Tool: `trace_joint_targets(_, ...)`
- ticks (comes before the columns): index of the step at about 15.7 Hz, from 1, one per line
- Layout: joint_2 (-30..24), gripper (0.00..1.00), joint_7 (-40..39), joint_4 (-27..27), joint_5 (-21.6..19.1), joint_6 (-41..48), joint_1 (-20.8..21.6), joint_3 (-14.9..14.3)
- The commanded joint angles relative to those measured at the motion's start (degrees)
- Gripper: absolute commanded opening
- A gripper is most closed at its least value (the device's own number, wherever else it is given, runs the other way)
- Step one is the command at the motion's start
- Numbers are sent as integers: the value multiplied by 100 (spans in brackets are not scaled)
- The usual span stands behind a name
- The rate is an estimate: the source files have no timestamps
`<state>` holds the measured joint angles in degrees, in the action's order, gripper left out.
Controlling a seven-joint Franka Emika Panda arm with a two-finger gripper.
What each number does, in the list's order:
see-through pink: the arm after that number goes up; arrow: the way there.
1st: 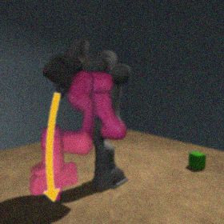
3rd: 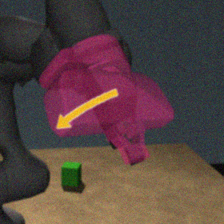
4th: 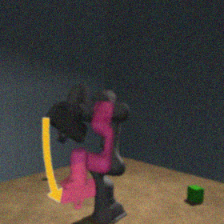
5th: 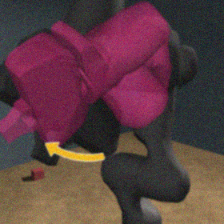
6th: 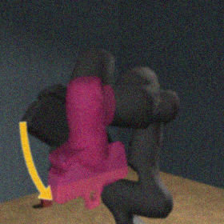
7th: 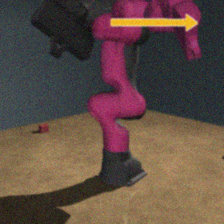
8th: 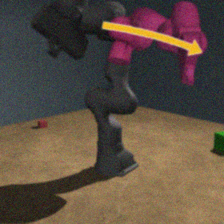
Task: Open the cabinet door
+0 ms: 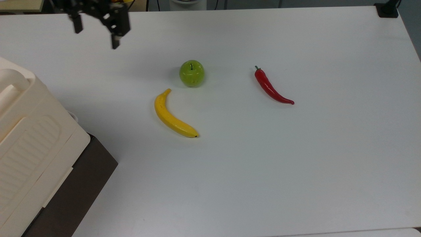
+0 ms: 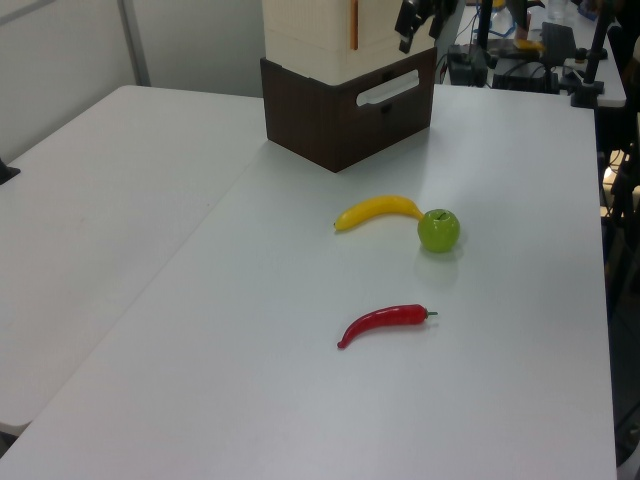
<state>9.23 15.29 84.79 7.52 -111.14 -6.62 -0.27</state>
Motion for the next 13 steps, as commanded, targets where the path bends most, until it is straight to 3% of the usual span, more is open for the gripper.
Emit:
trace_joint_targets(1, 271, 99, 378, -77, 109, -950, 55, -201)
trace_joint_targets(8, 798, 99, 667, -332, 311, -2305, -15, -236)
trace_joint_targets(13, 1177, 97, 791, -648, 592, -2806, -41, -289)
